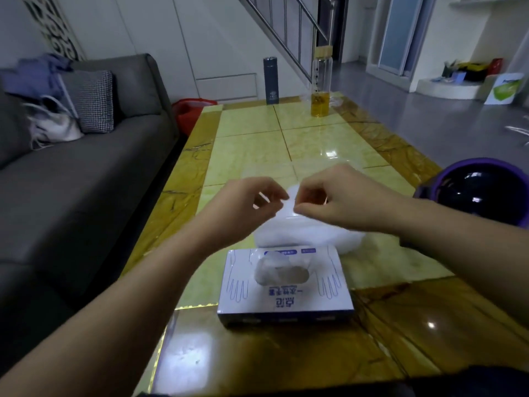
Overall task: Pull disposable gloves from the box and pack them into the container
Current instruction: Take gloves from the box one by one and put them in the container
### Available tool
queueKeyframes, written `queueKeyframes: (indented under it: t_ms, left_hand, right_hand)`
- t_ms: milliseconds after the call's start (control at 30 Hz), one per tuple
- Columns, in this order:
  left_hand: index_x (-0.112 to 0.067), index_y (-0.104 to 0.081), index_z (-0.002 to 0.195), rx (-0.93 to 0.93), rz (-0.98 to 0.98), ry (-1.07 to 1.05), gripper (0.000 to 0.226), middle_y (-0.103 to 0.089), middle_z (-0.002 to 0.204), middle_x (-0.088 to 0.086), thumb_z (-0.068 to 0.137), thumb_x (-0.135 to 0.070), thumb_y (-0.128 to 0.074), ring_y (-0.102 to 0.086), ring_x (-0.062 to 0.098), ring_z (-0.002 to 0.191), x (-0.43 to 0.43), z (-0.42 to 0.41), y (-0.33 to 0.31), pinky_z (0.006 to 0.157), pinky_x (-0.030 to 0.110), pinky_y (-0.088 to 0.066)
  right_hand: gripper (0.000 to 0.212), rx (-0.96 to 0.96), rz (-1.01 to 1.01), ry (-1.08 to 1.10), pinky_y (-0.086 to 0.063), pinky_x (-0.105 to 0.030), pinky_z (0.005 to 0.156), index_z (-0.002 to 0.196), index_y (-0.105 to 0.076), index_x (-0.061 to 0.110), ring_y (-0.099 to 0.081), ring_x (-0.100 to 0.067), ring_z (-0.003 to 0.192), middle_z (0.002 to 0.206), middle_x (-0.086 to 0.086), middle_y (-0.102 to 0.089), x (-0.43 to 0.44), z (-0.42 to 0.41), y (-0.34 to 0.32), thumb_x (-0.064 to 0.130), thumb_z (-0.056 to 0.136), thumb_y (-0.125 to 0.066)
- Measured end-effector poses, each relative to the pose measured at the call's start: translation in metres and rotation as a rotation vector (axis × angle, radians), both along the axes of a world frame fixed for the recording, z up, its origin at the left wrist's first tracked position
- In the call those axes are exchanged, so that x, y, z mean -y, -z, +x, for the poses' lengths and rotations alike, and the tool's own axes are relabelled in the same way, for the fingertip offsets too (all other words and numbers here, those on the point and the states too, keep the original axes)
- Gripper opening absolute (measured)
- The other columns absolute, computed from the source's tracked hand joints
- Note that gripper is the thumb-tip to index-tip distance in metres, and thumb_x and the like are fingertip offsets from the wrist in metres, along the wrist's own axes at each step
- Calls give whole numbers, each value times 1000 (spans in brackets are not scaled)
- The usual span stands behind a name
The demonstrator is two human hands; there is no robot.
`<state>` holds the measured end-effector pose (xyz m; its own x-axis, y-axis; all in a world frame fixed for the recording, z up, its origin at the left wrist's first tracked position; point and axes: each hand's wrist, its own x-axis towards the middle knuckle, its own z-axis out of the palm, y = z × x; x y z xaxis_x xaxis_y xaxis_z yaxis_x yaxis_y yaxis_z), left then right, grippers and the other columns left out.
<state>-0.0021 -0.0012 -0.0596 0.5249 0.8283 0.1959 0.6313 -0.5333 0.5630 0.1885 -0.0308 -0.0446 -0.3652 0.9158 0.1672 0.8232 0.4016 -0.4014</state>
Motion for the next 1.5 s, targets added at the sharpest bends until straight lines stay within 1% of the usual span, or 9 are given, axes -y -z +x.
queueKeyframes:
  t_ms: [333,500,600,767,967,1133,1233,1333,1500]
  left_hand:
    - [-16,-69,106,-277,-124,-319,28,-69,103,2,91,-37,-58,-63,18,95,41,-6,72,74,25,-44]
    - [-15,-65,76,331,-223,-313,17,-66,76,3,91,-23,-60,-61,22,77,48,-1,56,71,34,-51]
    - [-17,-65,74,693,-288,-336,19,-67,80,7,91,-17,-58,-62,26,79,54,-6,31,83,47,-53]
    - [-16,-63,76,791,-269,-402,19,-64,77,1,93,-16,-57,-58,18,76,52,-18,6,84,50,-52]
    - [-10,-61,84,830,-256,-384,10,-62,74,0,93,-13,-57,-60,12,69,45,-22,-17,80,40,-51]
    - [-10,-62,84,719,-313,-307,9,-63,75,1,92,-13,-58,-62,14,74,39,-10,-30,78,36,-52]
    - [-8,-64,91,656,-492,-181,12,-66,81,2,93,-13,-53,-65,15,78,36,-9,-37,82,37,-55]
    - [-9,-62,93,574,-664,-99,18,-66,83,2,96,-17,-46,-64,17,83,30,-18,-38,83,39,-53]
    - [-24,-62,105,375,-495,-195,36,-63,102,-9,90,-54,-48,-60,10,98,16,-30,-43,81,33,-50]
  right_hand:
    - [76,146,-370,117,-41,-36,98,141,-38,24,-45,-23,122,134,-2,-37,33,-29,89,52,78,-69]
    - [53,158,-417,129,-43,-35,87,111,-45,33,-46,-26,110,114,0,-35,34,-27,90,54,72,-74]
    - [76,116,-439,140,-45,-38,94,124,-49,29,-47,-26,111,114,2,-35,32,-23,93,61,61,-76]
    - [81,-28,-489,101,-44,-20,84,139,-43,22,-53,-11,112,130,6,-49,36,-16,70,49,70,-78]
    - [81,-430,-251,177,-47,-18,75,139,-37,29,-58,-4,95,126,11,-47,45,-4,-6,45,71,-77]
    - [102,-164,236,237,-26,-32,107,148,-21,30,-26,-17,135,149,5,-29,39,-23,-27,50,66,-79]
    - [68,-70,238,180,-36,-23,98,132,-50,25,-45,-13,116,129,4,-54,29,-30,-37,44,73,-76]
    - [16,-230,54,125,-40,-7,55,82,-67,14,-57,-2,62,73,6,-65,20,-22,-49,29,83,-72]
    - [17,-278,-256,118,-44,-21,71,85,-69,13,-66,-5,62,73,7,-72,13,-9,-48,30,86,-67]
